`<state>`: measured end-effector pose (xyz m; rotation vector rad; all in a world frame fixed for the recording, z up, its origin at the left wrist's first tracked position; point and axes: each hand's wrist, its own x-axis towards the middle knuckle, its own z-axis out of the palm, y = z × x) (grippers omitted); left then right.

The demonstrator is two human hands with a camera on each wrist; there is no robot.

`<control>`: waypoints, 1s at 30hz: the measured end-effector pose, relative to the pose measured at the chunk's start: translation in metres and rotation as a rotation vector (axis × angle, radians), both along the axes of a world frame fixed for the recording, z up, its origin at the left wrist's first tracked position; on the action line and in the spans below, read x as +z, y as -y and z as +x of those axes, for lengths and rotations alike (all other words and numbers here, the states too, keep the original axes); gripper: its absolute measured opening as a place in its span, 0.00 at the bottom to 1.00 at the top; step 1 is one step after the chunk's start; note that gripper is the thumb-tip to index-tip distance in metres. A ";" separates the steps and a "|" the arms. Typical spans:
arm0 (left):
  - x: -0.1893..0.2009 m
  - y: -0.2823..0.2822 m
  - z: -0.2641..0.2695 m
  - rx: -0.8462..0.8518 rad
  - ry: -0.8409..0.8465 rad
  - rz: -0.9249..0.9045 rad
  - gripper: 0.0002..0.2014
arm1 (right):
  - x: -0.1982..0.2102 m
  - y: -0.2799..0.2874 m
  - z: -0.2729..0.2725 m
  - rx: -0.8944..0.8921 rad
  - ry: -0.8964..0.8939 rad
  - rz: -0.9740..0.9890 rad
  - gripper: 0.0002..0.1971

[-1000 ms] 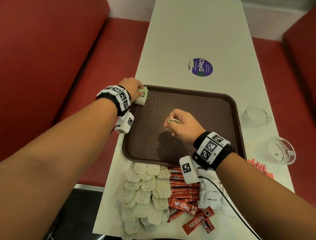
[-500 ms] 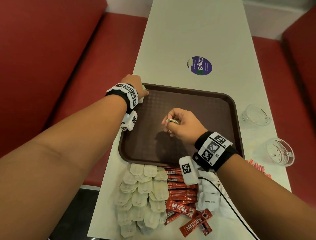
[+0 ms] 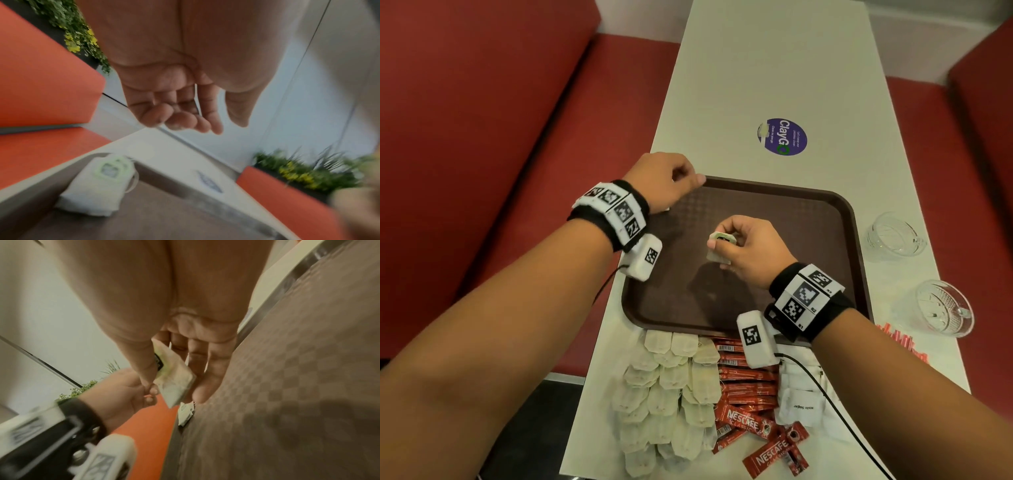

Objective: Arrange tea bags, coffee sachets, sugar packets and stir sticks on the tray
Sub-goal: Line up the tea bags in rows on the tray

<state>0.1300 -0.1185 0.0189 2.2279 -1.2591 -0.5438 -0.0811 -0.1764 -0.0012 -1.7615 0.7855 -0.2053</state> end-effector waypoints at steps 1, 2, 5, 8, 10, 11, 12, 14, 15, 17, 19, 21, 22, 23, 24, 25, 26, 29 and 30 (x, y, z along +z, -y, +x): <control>0.009 -0.010 -0.012 -0.046 -0.064 -0.045 0.13 | 0.001 0.000 0.000 -0.007 0.003 0.014 0.06; 0.016 -0.020 -0.022 -0.095 -0.120 -0.065 0.11 | 0.003 -0.001 0.001 -0.008 0.008 0.023 0.05; 0.018 -0.045 -0.039 -0.219 -0.189 -0.093 0.09 | 0.010 -0.004 0.002 0.013 0.023 -0.021 0.04; 0.008 -0.057 -0.044 -0.244 -0.229 -0.116 0.06 | 0.012 -0.007 0.005 0.028 0.015 -0.079 0.06; 0.004 -0.061 -0.046 -0.224 -0.202 -0.146 0.03 | 0.010 -0.010 0.005 0.046 -0.005 -0.087 0.06; 0.004 -0.062 -0.046 -0.208 -0.182 -0.162 0.02 | 0.010 -0.011 0.004 0.053 -0.017 -0.087 0.06; 0.004 -0.063 -0.046 -0.188 -0.168 -0.174 0.03 | 0.010 -0.013 0.003 0.055 -0.021 -0.082 0.07; 0.004 -0.066 -0.047 -0.161 -0.169 -0.186 0.03 | 0.011 -0.015 0.001 0.045 -0.006 -0.050 0.07; 0.003 -0.067 -0.047 -0.164 -0.189 -0.179 0.03 | 0.012 -0.015 0.001 0.042 0.002 -0.037 0.08; 0.002 -0.069 -0.049 -0.196 -0.242 -0.158 0.02 | 0.012 -0.016 0.000 0.041 0.010 -0.023 0.10; -0.001 -0.071 -0.048 -0.206 -0.253 -0.150 0.03 | 0.008 -0.016 -0.001 0.042 0.012 -0.027 0.15; -0.005 -0.070 -0.040 -0.148 -0.216 -0.176 0.02 | 0.002 -0.015 -0.004 0.078 -0.027 -0.053 0.20; -0.008 -0.068 -0.033 -0.097 -0.189 -0.195 0.02 | -0.001 -0.015 -0.007 0.114 -0.059 -0.062 0.22; -0.011 -0.066 -0.024 -0.037 -0.163 -0.205 0.02 | -0.003 -0.015 -0.011 0.159 -0.093 -0.068 0.23; -0.014 -0.064 -0.013 0.022 -0.134 -0.201 0.03 | -0.004 -0.015 -0.015 0.215 -0.131 -0.077 0.22; -0.017 -0.061 -0.003 0.072 -0.097 -0.182 0.03 | -0.004 -0.016 -0.020 0.284 -0.173 -0.093 0.21; -0.019 -0.058 0.007 0.109 -0.054 -0.150 0.03 | -0.003 -0.019 -0.024 0.364 -0.219 -0.118 0.20; -0.028 -0.047 0.029 0.166 0.022 -0.003 0.04 | -0.004 -0.028 -0.038 0.569 -0.358 -0.204 0.20; -0.032 -0.043 0.034 0.174 0.024 0.044 0.05 | -0.004 -0.031 -0.041 0.611 -0.392 -0.213 0.20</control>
